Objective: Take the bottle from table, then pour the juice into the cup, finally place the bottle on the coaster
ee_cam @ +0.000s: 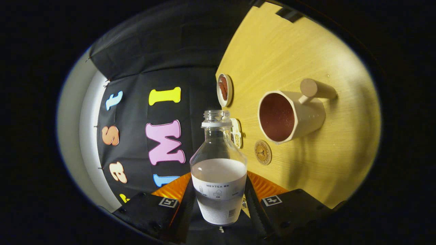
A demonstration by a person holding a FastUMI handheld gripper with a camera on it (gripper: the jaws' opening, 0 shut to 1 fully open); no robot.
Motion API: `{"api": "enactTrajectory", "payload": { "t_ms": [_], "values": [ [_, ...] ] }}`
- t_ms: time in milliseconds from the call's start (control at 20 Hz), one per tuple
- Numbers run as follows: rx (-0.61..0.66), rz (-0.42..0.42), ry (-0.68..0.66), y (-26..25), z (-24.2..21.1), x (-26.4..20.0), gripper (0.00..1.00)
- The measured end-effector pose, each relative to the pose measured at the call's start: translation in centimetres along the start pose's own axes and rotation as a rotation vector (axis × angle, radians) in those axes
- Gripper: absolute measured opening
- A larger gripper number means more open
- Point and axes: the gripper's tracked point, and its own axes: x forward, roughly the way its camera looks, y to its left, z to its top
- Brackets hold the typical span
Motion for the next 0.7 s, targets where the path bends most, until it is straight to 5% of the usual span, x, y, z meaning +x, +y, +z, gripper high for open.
{"api": "enactTrajectory", "payload": {
  "t_ms": [350, 700],
  "values": [
    [-0.361, 0.049, -0.114, 1.1, -0.1, -0.8, 0.74],
    [-0.900, 0.057, -0.289, 6.6, -0.2, -1.0, 0.74]
  ]
}}
